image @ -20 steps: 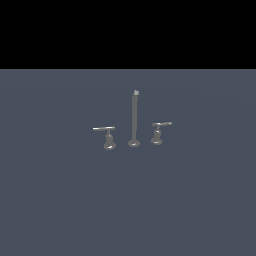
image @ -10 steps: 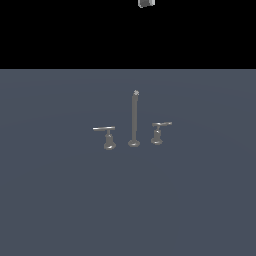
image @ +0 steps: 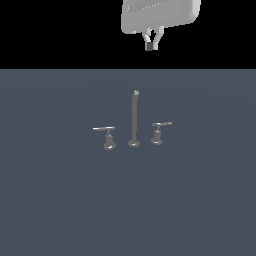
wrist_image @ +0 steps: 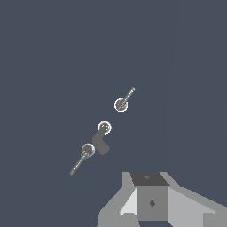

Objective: Turn on the faucet by rotating a designated handle.

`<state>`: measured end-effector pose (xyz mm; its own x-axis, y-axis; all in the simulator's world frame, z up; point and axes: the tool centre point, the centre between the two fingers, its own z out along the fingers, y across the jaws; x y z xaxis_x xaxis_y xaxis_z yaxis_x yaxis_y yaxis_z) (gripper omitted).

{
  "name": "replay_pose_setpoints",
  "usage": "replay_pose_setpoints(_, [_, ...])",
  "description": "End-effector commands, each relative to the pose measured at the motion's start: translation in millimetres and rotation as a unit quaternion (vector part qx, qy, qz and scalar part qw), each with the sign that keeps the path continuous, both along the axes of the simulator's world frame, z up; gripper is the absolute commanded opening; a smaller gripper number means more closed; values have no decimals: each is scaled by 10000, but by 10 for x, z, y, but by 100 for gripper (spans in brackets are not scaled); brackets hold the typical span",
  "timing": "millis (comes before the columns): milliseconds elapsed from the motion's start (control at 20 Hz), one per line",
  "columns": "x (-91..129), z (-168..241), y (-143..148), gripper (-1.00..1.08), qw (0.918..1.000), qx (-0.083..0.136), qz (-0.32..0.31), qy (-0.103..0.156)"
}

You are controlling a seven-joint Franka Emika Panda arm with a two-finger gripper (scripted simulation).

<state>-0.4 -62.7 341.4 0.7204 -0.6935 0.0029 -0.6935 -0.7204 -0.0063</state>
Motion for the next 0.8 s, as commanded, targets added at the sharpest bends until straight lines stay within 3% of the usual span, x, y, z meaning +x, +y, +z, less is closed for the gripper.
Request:
replay_pose_setpoints(0, [155,-204,-75,-100,9995,2,-307,1])
replay_pose_setpoints(350, [521,-827,-288,-100,9934,6,-1146,12])
replay_pose_setpoints(750, [819,-1621,-533,-100,9780,5,-2084,24])
